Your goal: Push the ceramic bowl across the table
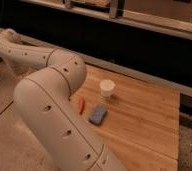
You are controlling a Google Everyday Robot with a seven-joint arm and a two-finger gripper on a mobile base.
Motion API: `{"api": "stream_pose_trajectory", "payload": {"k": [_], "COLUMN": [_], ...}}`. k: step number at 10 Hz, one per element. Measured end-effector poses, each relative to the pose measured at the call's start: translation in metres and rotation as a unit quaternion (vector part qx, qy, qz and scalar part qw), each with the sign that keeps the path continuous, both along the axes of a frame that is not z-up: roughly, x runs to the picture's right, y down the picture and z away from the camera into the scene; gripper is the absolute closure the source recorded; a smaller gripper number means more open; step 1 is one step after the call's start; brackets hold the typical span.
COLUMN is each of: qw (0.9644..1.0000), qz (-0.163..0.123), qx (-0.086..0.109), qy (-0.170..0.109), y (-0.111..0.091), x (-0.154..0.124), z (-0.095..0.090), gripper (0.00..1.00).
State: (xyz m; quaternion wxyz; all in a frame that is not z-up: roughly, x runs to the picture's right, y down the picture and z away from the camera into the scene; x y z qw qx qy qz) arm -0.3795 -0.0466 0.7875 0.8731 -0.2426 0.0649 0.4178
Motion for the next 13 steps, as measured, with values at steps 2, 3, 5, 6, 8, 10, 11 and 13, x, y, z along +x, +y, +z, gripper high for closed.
{"api": "stream_pose_trajectory", "payload": {"k": [2,3,5,6,8,10,11,13], "qw": [1.0000,1.0000,1.0000,1.0000,1.0000,1.0000,1.0000,1.0000], "qz": [-0.004,-0.004,-0.004,-0.004,-0.004,-0.004,-0.004,-0.004], "qx": [0.007,0.008,0.008,0.008,0.008,0.007,0.007,0.007], "qy": [-0.004,-0.004,-0.004,-0.004,-0.004,-0.004,-0.004,-0.003], "y": [0.0031,0.0031,0.0033,0.0032,0.0029,0.0030,0.0031,0.0030], "x": [0.0017,0.0020,0.0014,0.0015,0.0018,0.0024,0.0024,0.0027], "z": [-0.0074,-0.0073,-0.0075,-0.0075,-0.0074,-0.0067,-0.0065,-0.0065], "gripper": [0.70,0.62,0.43,0.32,0.20,0.20,0.20,0.20]}}
